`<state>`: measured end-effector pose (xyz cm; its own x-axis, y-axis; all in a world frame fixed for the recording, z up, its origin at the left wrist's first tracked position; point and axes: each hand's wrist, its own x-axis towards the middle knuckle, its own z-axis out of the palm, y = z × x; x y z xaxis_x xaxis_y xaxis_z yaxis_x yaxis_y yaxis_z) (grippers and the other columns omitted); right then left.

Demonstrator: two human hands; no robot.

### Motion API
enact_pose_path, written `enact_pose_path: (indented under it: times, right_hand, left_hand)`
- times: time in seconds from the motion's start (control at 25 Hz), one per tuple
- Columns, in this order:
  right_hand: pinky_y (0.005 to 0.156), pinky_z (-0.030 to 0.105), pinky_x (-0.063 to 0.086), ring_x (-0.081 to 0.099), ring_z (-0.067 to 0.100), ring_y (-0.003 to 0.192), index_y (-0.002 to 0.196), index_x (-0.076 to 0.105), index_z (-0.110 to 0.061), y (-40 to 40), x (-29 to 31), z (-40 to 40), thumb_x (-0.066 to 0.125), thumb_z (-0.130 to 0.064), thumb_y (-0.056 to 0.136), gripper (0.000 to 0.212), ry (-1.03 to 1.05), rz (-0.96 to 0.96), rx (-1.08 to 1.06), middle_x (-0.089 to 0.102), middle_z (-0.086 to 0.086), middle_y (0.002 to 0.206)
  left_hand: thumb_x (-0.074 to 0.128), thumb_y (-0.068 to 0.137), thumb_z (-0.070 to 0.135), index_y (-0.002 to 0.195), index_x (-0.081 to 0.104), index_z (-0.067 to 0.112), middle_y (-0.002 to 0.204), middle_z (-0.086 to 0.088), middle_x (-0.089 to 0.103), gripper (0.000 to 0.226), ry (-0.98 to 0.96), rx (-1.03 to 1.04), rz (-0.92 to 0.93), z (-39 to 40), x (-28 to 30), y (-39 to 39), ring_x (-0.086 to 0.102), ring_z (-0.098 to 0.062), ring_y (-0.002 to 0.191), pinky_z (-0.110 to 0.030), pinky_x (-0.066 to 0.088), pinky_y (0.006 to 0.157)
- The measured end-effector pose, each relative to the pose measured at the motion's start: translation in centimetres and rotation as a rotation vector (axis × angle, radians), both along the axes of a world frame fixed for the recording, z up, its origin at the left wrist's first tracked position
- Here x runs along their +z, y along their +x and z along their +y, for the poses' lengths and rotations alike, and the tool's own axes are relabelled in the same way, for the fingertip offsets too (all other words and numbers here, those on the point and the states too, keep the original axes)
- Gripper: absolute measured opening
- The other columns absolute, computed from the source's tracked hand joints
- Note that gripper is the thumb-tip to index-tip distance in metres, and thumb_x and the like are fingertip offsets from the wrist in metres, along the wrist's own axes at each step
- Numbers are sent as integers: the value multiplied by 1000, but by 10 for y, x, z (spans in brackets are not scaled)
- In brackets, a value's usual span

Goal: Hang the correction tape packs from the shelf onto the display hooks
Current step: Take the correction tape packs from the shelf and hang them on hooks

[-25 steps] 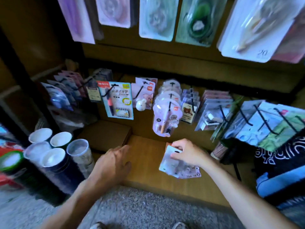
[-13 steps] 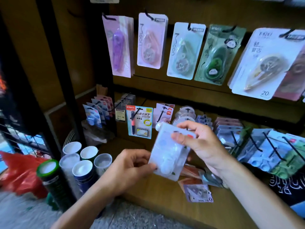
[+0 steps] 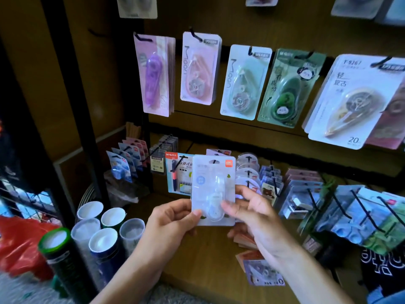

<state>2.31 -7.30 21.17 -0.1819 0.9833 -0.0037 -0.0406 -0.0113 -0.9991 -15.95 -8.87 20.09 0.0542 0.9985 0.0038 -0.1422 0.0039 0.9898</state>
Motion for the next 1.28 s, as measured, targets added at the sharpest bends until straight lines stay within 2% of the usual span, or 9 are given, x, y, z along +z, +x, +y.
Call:
enact_pose_path:
  times: [0.2, 0.36, 0.4, 0.48, 0.6, 0.76, 0.88, 1.16, 1.28]
  right_hand:
    - [56, 30, 54, 74, 18, 85, 112, 61, -17, -18, 32, -10, 81, -25, 74, 43, 155, -55, -90, 77, 2, 100]
    - [46, 20, 46, 69, 9, 66, 99, 66, -13, -68, 85, 21, 66, -14, 90, 9, 341, -149, 4, 77, 2, 85]
    - [44, 18, 44, 66, 6, 62, 92, 66, -14, -86, 97, 33, 63, -12, 92, 4, 376, -166, 10, 76, 2, 80]
    - [40, 15, 38, 57, 2, 51, 84, 62, -14, -124, 115, 57, 59, -10, 95, 12, 406, -161, -38, 72, 0, 73]
    - [42, 19, 35, 47, 4, 42, 88, 58, -11, -184, 140, 90, 55, -17, 97, 11, 455, -193, -122, 69, 3, 79]
    - [36, 23, 39, 55, 11, 43, 102, 55, -10, -248, 161, 121, 50, -16, 98, 10, 376, -134, -122, 68, 5, 93]
    - [35, 24, 41, 58, 15, 48, 102, 55, -11, -266, 165, 138, 49, -15, 98, 8, 285, -140, -117, 66, 7, 99]
    - [35, 23, 44, 55, 13, 44, 103, 54, -10, -273, 157, 156, 50, -15, 99, 8, 221, -11, -175, 64, 6, 89]
    - [37, 24, 48, 59, 16, 50, 102, 54, -11, -279, 154, 170, 49, -17, 99, 8, 160, -40, -192, 63, 7, 92]
  left_hand:
    - [63, 89, 19, 92, 76, 12, 67, 1, 68, 14, -80, 18, -80, 9, 19, -8, 56, -8, 54, -19, 38, 49]
    - [63, 84, 27, 84, 77, 22, 86, -6, 76, 15, -117, 147, -229, 19, 28, -44, 63, -17, 66, -26, 38, 53]
    - [60, 84, 30, 87, 76, 21, 87, -7, 76, 19, -132, 159, -274, 21, 30, -54, 63, -18, 67, -27, 37, 54]
    - [50, 91, 31, 100, 72, 18, 88, -5, 75, 27, -169, 229, -356, 24, 28, -72, 61, -19, 70, -28, 37, 58]
    - [49, 94, 24, 106, 69, 16, 84, -5, 74, 25, -203, 379, -354, 28, 22, -102, 60, -20, 69, -28, 40, 57]
    - [52, 94, 17, 105, 69, 15, 94, -11, 74, 20, -233, 412, -335, 36, 21, -119, 61, -21, 72, -27, 40, 59]
    - [54, 93, 16, 102, 70, 17, 90, -10, 74, 18, -253, 413, -348, 41, 20, -122, 61, -22, 74, -29, 38, 61]
    - [55, 93, 18, 99, 72, 20, 93, -9, 75, 18, -267, 400, -285, 53, 17, -119, 63, -23, 76, -28, 40, 59]
    - [55, 93, 18, 98, 72, 20, 93, -9, 75, 18, -267, 380, -261, 54, 17, -117, 62, -23, 75, -27, 40, 58]
